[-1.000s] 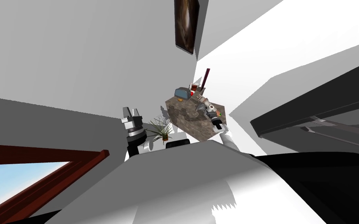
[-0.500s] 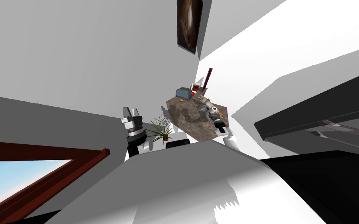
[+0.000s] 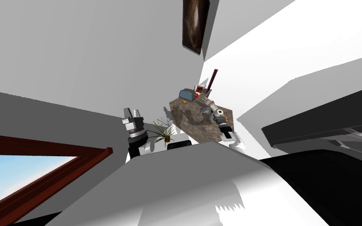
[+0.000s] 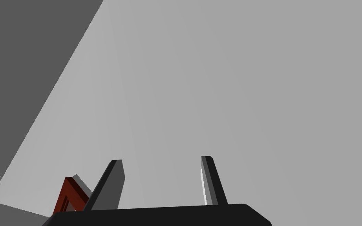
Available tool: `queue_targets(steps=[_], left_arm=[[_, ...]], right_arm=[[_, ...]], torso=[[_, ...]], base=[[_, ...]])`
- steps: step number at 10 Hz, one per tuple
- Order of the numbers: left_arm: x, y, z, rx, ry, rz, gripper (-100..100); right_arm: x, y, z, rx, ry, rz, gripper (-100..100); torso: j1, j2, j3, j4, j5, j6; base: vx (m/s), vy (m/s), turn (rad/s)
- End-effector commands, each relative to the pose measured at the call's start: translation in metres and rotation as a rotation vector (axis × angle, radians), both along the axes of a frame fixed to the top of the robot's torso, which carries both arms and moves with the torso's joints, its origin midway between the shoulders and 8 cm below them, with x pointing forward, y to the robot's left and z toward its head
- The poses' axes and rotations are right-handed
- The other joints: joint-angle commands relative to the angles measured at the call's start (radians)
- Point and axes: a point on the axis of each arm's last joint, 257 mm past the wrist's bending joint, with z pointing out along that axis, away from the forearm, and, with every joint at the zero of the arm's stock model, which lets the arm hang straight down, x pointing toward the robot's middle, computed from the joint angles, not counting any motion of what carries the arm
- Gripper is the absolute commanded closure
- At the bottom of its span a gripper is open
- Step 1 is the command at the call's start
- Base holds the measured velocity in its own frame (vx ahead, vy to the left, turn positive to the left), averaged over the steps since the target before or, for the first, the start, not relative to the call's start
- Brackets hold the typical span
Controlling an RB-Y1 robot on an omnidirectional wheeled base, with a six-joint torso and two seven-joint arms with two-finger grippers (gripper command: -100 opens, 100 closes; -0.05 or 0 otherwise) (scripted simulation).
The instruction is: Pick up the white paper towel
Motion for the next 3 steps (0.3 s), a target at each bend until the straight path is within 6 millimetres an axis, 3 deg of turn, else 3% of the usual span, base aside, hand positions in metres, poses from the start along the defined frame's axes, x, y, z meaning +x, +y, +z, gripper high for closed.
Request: queue_targets(steps=[1,2,3], left_arm=[[0.0,0.0,0.0,0.0,0.0,0.0,0],[0.0,0.0,0.0,0.0,0.0,0.0,0],[0.0,0.0,0.0,0.0,0.0,0.0,0]], right_arm=[[-0.0071,0.0032,0.0094,-0.015,-0.01,0.005,100],[-0.0051,0.0022,0.0052,-0.006,-0.004,0.001,100],[-0.0053,0.0025,0.0063,-0.009,-0.006,0.001,0]], torso=[[0.0,0.0,0.0,0.0,0.0,0.0],[0.001,0.001,0.001,0.0,0.001,0.0],[0.001,0.001,0.001,0.0,0.0,0.0]], base=[[0.017,-0.009,-0.002],[0.0,0.0,0.0],[0.0,0.0,0.0]])
